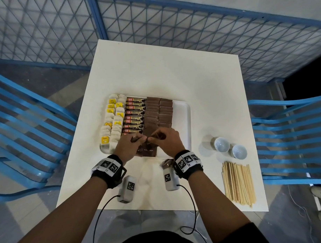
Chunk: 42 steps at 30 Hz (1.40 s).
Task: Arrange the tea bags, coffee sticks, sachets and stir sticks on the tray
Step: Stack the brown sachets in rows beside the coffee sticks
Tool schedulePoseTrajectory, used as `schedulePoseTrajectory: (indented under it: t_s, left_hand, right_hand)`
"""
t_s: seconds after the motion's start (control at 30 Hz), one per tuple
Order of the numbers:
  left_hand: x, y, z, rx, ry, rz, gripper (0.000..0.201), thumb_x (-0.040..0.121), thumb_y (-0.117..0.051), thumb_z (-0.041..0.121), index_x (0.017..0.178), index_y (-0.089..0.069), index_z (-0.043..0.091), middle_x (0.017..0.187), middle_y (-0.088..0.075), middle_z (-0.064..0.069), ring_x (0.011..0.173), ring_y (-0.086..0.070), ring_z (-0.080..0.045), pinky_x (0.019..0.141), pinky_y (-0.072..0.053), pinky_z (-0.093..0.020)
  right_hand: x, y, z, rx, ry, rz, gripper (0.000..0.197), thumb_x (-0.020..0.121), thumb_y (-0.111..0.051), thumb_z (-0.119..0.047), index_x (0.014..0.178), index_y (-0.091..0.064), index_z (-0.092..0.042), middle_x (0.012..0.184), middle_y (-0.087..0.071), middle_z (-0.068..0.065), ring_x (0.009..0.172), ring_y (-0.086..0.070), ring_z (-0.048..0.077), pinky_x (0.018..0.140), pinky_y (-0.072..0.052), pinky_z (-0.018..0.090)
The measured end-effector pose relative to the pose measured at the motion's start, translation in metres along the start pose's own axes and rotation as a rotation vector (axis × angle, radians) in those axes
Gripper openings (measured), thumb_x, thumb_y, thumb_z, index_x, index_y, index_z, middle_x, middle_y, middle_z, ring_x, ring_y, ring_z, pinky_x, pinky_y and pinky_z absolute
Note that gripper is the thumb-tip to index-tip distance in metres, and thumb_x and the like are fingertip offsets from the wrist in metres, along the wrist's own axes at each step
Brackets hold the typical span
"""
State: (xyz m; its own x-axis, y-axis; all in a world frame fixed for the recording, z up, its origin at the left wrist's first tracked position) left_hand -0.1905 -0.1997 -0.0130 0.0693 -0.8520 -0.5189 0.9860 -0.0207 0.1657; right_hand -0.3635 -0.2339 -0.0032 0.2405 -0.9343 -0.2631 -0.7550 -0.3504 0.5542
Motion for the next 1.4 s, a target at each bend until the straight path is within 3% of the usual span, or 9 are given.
schedulePoseTrajectory:
  t_s: [0.23, 0.37, 0.53, 0.67, 0.77, 0.93, 1.1, 1.2, 1.4]
  left_hand:
    - [0.000, -0.002, -0.004, -0.177, 0.087, 0.004, 0.018, 0.101, -0.063, 0.026, 0.096, -0.075, 0.012, 0.088, -0.074, -0.010, 0.077, -0.072, -0.026, 0.067, -0.062, -0.049]
    - [-0.005, -0.008, -0.007, -0.122, 0.089, -0.144, 0.022, 0.090, -0.077, 0.018, 0.101, -0.072, 0.000, 0.080, -0.073, -0.008, 0.060, -0.066, -0.016, 0.055, -0.056, -0.032]
    - [-0.003, -0.005, -0.009, -0.162, 0.100, -0.081, 0.017, 0.085, -0.078, 0.001, 0.099, -0.069, -0.004, 0.074, -0.068, -0.014, 0.053, -0.061, -0.017, 0.050, -0.055, -0.031]
    - [-0.001, -0.003, -0.009, -0.149, 0.092, -0.083, 0.009, 0.087, -0.076, 0.000, 0.092, -0.071, 0.004, 0.072, -0.070, -0.010, 0.057, -0.062, -0.019, 0.056, -0.059, -0.034]
    - [0.000, -0.002, -0.009, -0.133, 0.096, -0.088, 0.012, 0.096, -0.065, 0.000, 0.098, -0.073, 0.010, 0.079, -0.074, -0.006, 0.066, -0.067, -0.018, 0.066, -0.062, -0.040]
    - [0.003, 0.002, -0.012, -0.151, 0.100, -0.093, 0.035, 0.098, -0.040, -0.017, 0.116, -0.064, 0.000, 0.095, -0.068, -0.018, 0.074, -0.073, -0.022, 0.068, -0.064, -0.040]
    - [0.001, 0.002, -0.018, -0.164, 0.115, -0.114, 0.024, 0.101, -0.044, -0.012, 0.116, -0.058, 0.001, 0.100, -0.076, -0.015, 0.089, -0.077, -0.029, 0.076, -0.063, -0.047]
    - [0.000, 0.001, -0.017, -0.126, 0.119, -0.131, 0.017, 0.102, -0.050, -0.006, 0.112, -0.059, 0.003, 0.101, -0.078, -0.012, 0.089, -0.076, -0.025, 0.074, -0.061, -0.042]
    - [0.003, 0.002, -0.017, -0.101, 0.130, -0.115, 0.015, 0.101, -0.052, -0.004, 0.109, -0.062, 0.004, 0.098, -0.075, -0.013, 0.082, -0.076, -0.023, 0.073, -0.061, -0.042]
  right_hand:
    - [0.001, 0.002, 0.016, 0.168, -0.100, 0.153, 0.005, 0.088, -0.070, -0.035, 0.089, -0.075, -0.035, 0.075, -0.073, -0.016, 0.077, -0.072, 0.013, 0.077, -0.061, 0.047]
    - [-0.001, 0.003, 0.017, 0.209, -0.126, 0.184, 0.008, 0.087, -0.074, -0.036, 0.090, -0.079, -0.031, 0.073, -0.073, -0.017, 0.073, -0.071, 0.010, 0.078, -0.060, 0.044]
    - [-0.003, 0.007, 0.018, 0.239, -0.144, 0.135, 0.010, 0.087, -0.078, -0.026, 0.095, -0.079, -0.020, 0.074, -0.073, -0.007, 0.056, -0.064, 0.003, 0.054, -0.050, 0.018]
    - [-0.002, 0.008, 0.021, 0.186, -0.142, 0.044, 0.009, 0.082, -0.082, -0.020, 0.086, -0.075, -0.023, 0.071, -0.070, -0.007, 0.058, -0.063, 0.003, 0.055, -0.053, 0.021]
    - [0.000, 0.014, 0.026, 0.213, -0.178, 0.123, 0.009, 0.080, -0.083, -0.022, 0.083, -0.076, -0.025, 0.078, -0.074, -0.007, 0.074, -0.070, 0.008, 0.072, -0.060, 0.030]
    - [-0.014, 0.033, 0.046, 0.152, -0.287, 0.242, 0.011, 0.081, -0.082, -0.017, 0.087, -0.074, -0.013, 0.073, -0.069, -0.007, 0.062, -0.061, -0.001, 0.057, -0.042, 0.003]
    - [-0.029, 0.024, 0.067, 0.019, -0.366, 0.179, 0.011, 0.081, -0.082, -0.023, 0.087, -0.075, -0.017, 0.071, -0.067, -0.009, 0.066, -0.061, 0.002, 0.059, -0.046, 0.006]
    - [-0.032, 0.019, 0.071, 0.003, -0.404, 0.186, 0.010, 0.080, -0.083, -0.025, 0.084, -0.075, -0.020, 0.072, -0.069, -0.009, 0.072, -0.065, 0.010, 0.073, -0.056, 0.025]
    - [-0.028, 0.015, 0.070, -0.014, -0.453, 0.216, 0.022, 0.076, -0.085, -0.029, 0.087, -0.068, -0.021, 0.077, -0.067, -0.010, 0.072, -0.058, 0.000, 0.065, -0.042, 0.014]
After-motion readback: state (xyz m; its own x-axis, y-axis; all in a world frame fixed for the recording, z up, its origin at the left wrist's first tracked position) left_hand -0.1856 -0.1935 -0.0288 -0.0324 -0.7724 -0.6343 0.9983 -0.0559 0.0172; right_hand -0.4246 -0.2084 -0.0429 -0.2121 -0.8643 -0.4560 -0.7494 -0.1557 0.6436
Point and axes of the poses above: each hand's wrist, its own x-axis towards the middle knuckle, its own y-axis out of the back of the hand, z = x × y, the point moved 5 cm from there along x, towards the middle knuckle
